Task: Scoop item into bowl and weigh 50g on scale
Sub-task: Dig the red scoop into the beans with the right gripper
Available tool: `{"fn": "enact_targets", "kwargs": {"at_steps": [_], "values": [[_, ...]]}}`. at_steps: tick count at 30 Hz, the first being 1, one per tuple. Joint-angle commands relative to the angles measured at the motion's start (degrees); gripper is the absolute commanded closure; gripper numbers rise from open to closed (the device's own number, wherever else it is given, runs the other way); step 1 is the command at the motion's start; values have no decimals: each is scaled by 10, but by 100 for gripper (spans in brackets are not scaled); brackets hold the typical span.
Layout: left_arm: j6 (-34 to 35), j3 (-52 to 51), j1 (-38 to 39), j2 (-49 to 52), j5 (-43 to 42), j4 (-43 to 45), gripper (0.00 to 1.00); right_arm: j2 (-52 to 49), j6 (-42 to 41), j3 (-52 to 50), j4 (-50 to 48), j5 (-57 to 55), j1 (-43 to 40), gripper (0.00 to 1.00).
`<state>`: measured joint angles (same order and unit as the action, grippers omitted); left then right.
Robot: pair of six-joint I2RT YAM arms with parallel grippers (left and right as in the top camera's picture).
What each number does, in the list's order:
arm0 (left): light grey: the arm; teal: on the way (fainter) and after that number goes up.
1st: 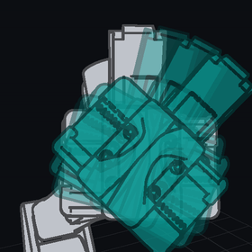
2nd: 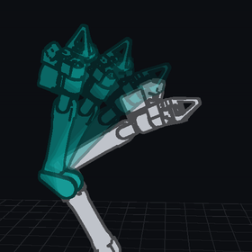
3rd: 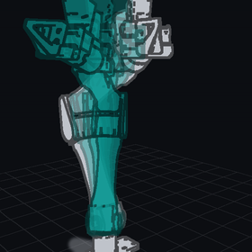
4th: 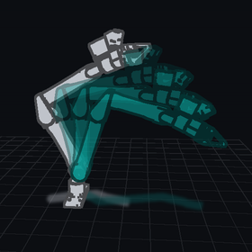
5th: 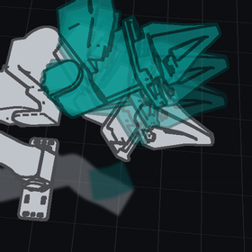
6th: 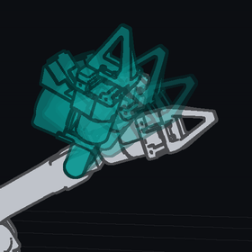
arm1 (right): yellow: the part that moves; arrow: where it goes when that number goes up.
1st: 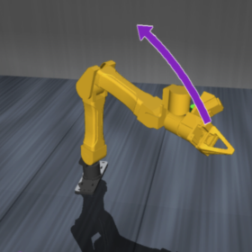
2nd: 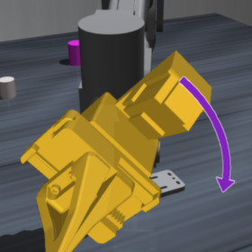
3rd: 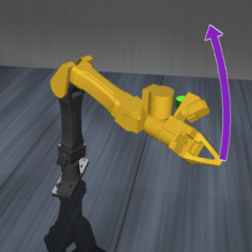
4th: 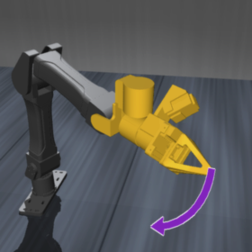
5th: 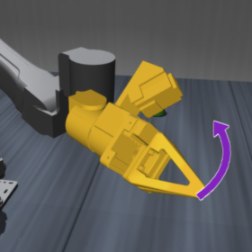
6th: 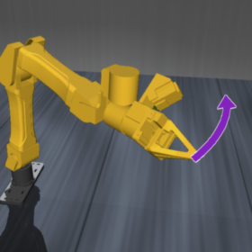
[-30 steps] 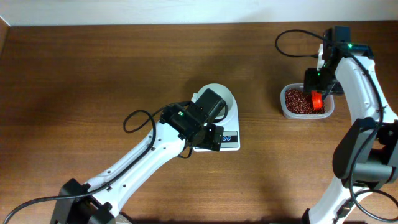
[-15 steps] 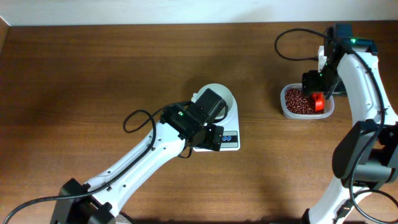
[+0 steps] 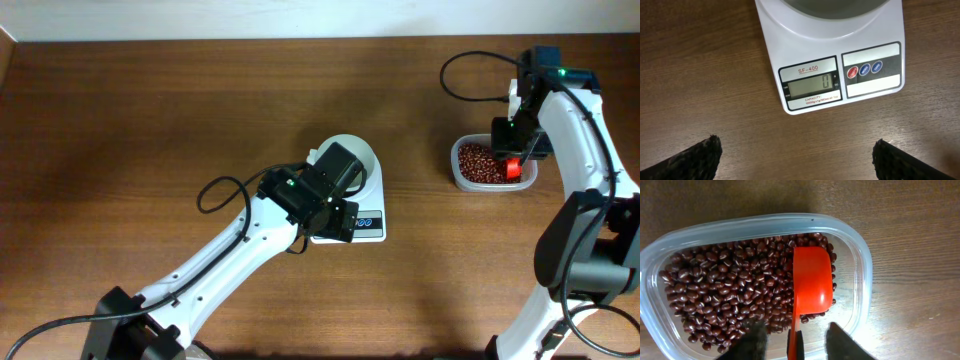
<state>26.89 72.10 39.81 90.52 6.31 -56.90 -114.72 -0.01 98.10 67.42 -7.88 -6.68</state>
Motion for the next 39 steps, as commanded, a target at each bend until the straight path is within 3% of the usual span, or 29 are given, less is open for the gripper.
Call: {"fn": "enact_targets", "kwargs": {"at_steps": [1, 4, 19, 22, 39], "values": [[9, -6, 3, -2, 9, 1, 1, 2, -2, -5, 0, 1, -2, 68], [9, -6, 3, -2, 9, 1, 1, 2, -2, -5, 2, -19, -2, 80], [9, -6, 3, -2, 9, 1, 1, 2, -2, -5, 15, -18, -2, 83], [9, -6, 3, -2, 9, 1, 1, 2, -2, -5, 8, -19, -3, 91], [9, -6, 3, -2, 9, 1, 1, -1, -2, -11, -21, -18, -28, 94]]}}
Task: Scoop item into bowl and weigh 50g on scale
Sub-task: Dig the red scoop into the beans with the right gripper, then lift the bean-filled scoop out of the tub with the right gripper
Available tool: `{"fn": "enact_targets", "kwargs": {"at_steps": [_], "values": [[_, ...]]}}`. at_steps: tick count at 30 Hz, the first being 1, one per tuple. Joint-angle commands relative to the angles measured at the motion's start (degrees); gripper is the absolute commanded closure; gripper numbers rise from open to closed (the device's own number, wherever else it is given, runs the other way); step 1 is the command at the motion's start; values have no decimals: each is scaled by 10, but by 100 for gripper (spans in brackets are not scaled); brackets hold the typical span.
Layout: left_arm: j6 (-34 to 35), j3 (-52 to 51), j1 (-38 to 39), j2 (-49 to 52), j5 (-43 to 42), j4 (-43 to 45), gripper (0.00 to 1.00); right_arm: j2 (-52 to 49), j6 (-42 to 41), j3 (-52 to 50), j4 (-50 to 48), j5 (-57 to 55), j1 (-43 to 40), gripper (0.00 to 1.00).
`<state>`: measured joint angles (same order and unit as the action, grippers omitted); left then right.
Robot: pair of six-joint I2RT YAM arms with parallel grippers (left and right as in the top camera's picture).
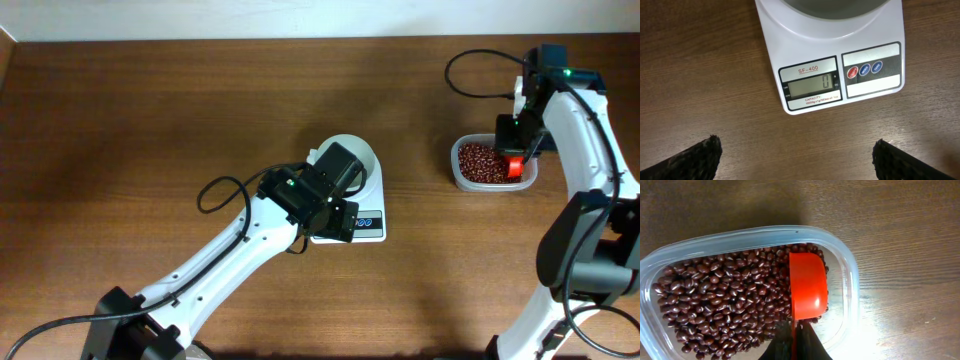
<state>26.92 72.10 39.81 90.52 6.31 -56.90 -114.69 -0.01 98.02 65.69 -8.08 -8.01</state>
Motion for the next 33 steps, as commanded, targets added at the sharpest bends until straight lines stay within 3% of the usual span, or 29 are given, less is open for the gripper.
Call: {"fn": "enact_targets", "kwargs": {"at_steps": [1, 2, 3, 11, 20, 33], "values": [[9, -6, 3, -2, 9, 1, 1, -2, -2, -10, -4, -15, -15, 92], [9, -6, 3, -2, 9, 1, 1, -2, -2, -10, -4, -14, -15, 83], [9, -6, 3, -2, 9, 1, 1, -2, -2, -10, -4, -14, -14, 83], [9, -6, 3, -2, 9, 1, 1, -2, -2, -10, -7, -14, -14, 96], [9, -6, 3, -2, 9, 1, 1, -2, -2, -11, -6, 120, -14, 96], [8, -6, 3, -2, 9, 1, 1, -2, 52, -34, -26, 119, -15, 95]]}}
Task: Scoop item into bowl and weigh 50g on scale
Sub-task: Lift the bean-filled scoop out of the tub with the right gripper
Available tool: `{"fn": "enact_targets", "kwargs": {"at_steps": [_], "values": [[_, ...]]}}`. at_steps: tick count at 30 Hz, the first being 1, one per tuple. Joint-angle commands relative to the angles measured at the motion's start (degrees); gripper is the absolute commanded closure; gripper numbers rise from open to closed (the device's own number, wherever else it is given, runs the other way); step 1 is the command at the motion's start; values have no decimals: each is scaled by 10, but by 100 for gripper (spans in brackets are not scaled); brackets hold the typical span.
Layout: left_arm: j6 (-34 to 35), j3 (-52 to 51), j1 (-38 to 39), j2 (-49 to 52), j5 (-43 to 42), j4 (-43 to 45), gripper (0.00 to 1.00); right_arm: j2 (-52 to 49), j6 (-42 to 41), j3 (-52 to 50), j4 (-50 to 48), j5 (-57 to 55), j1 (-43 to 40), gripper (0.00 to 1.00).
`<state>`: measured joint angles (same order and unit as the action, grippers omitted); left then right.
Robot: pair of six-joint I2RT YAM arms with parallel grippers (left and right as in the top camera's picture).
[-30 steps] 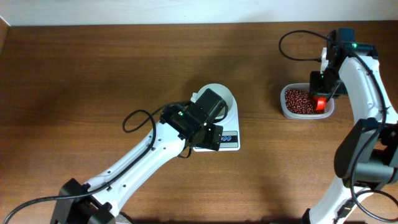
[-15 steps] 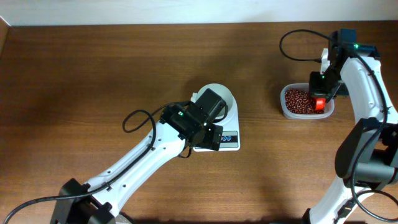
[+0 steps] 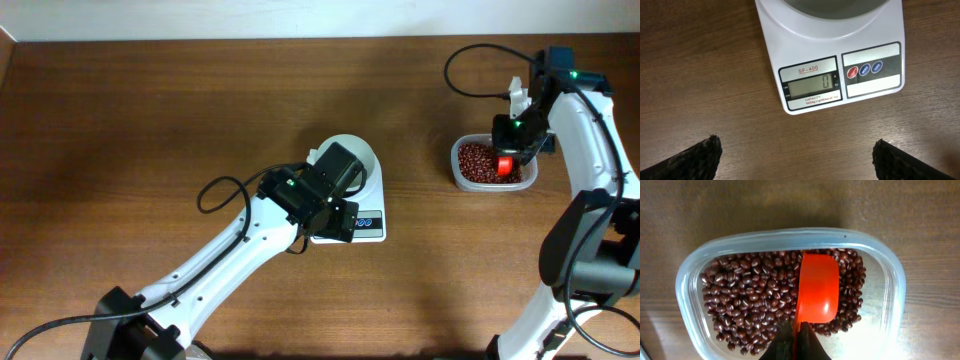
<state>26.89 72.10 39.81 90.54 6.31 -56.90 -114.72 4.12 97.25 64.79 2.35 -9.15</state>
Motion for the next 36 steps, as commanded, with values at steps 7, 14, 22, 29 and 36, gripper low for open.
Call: {"fn": "enact_targets", "kwargs": {"at_steps": [7, 14, 22, 29, 36], "values": [[9, -6, 3, -3, 9, 1, 1, -2, 2, -59, -47, 26, -4, 96], [9, -6, 3, -3, 9, 1, 1, -2, 2, -59, -42, 174, -57, 96], [9, -6, 3, -3, 9, 1, 1, -2, 34, -82, -38, 274, -128, 96], [9, -6, 3, -3, 9, 1, 1, -2, 34, -132, -88, 269, -116, 96], [9, -6, 3, -3, 9, 1, 1, -2, 34, -132, -92, 366, -144, 96]]}}
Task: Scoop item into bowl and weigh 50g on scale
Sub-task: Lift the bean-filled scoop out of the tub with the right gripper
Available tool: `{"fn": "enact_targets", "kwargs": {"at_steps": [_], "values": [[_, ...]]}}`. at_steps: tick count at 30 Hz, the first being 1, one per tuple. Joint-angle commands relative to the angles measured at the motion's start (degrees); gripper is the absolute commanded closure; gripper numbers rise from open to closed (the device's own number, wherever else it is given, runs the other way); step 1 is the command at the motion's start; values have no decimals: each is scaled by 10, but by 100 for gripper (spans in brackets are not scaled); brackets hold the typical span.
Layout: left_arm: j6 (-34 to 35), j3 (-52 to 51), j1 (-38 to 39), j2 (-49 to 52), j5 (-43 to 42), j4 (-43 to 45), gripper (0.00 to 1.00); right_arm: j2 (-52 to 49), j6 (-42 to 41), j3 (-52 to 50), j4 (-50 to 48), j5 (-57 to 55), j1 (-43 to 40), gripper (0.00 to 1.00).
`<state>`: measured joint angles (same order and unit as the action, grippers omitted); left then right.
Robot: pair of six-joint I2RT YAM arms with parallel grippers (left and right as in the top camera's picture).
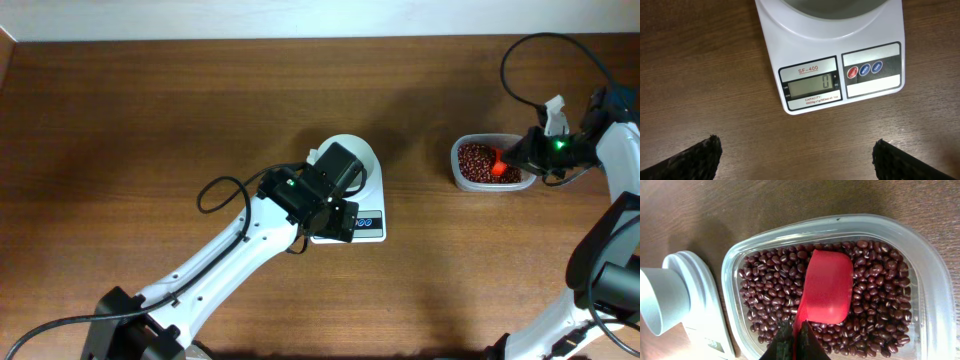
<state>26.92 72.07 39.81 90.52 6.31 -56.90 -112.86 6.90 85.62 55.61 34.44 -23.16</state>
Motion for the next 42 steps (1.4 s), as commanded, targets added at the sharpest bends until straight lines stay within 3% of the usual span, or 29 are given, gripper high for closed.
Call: {"fn": "enact_targets", "kwargs": {"at_steps": [1, 26, 42], "values": [[9, -6, 3, -2, 9, 1, 1, -21, 7, -15, 0, 51, -7, 96], [9, -6, 3, -2, 9, 1, 1, -21, 17, -15, 0, 91, -62, 96], [9, -6, 2, -2, 9, 1, 1, -21, 17, -15, 14, 177, -103, 96]]}}
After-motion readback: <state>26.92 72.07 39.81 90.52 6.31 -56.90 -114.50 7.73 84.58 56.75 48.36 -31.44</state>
